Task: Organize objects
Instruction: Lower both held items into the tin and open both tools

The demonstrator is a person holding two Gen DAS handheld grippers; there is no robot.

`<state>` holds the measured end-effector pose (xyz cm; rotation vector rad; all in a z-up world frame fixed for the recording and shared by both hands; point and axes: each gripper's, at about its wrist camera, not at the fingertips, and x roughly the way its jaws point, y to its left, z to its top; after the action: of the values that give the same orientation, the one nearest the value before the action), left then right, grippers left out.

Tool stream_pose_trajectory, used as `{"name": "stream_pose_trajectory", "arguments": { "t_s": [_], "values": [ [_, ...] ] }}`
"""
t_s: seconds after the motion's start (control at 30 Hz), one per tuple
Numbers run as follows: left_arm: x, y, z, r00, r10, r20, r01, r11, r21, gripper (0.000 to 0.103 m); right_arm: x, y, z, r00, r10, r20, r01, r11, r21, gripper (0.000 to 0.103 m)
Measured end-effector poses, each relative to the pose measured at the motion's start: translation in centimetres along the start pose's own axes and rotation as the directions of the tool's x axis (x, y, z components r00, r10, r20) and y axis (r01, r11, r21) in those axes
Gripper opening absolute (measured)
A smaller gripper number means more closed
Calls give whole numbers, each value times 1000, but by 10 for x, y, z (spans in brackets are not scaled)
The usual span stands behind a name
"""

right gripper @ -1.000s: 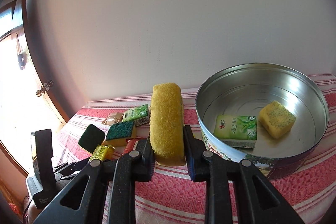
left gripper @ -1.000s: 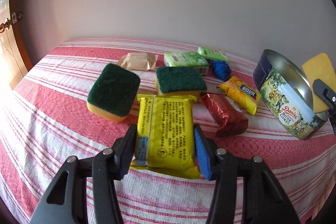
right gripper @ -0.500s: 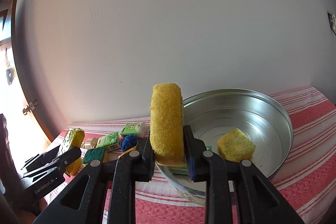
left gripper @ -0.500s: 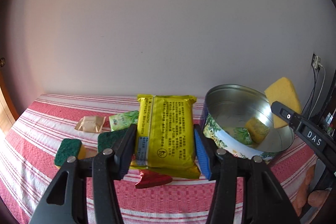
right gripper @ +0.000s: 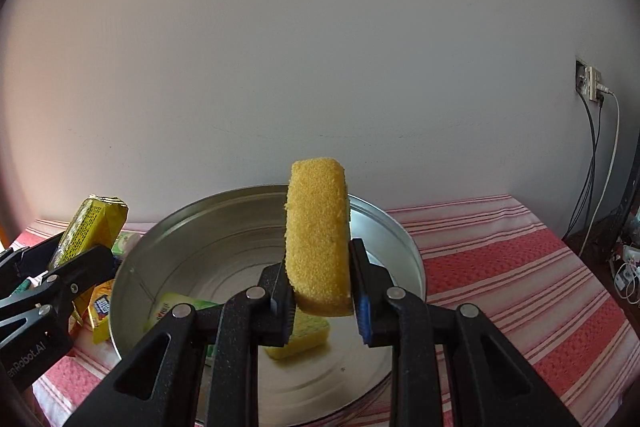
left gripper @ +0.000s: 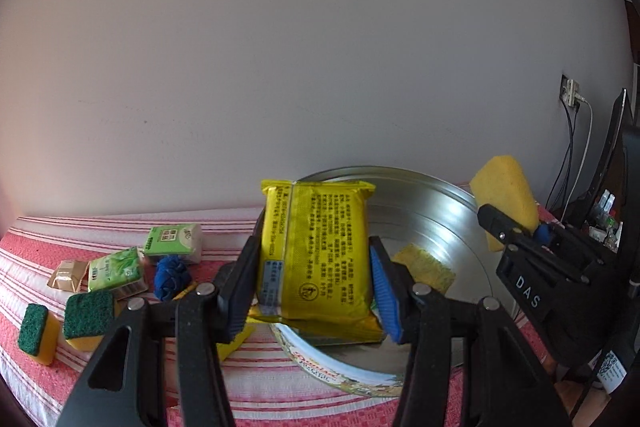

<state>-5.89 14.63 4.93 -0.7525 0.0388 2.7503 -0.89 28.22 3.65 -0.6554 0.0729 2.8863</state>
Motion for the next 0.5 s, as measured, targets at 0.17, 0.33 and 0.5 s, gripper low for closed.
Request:
{"name": "stream_pose_trajectory", "arguments": {
  "t_s": [0.17,0.33,0.5],
  "values": [
    [20,-9,-4,999,-9,-34,8,1000,-14,52,13,-8,2,999,-27,-28,26,1000,-12,26],
    [33,-15,-8,999,-10,-49,9,1000,-8,52,23,-12,1,998,-34,-58,33,999,-17,26],
    [42,-13,-13,997,7,-71,-8,1000,-6,52,35,-10,-5,995,-37,-91,33,999,-40,26]
  ]
}}
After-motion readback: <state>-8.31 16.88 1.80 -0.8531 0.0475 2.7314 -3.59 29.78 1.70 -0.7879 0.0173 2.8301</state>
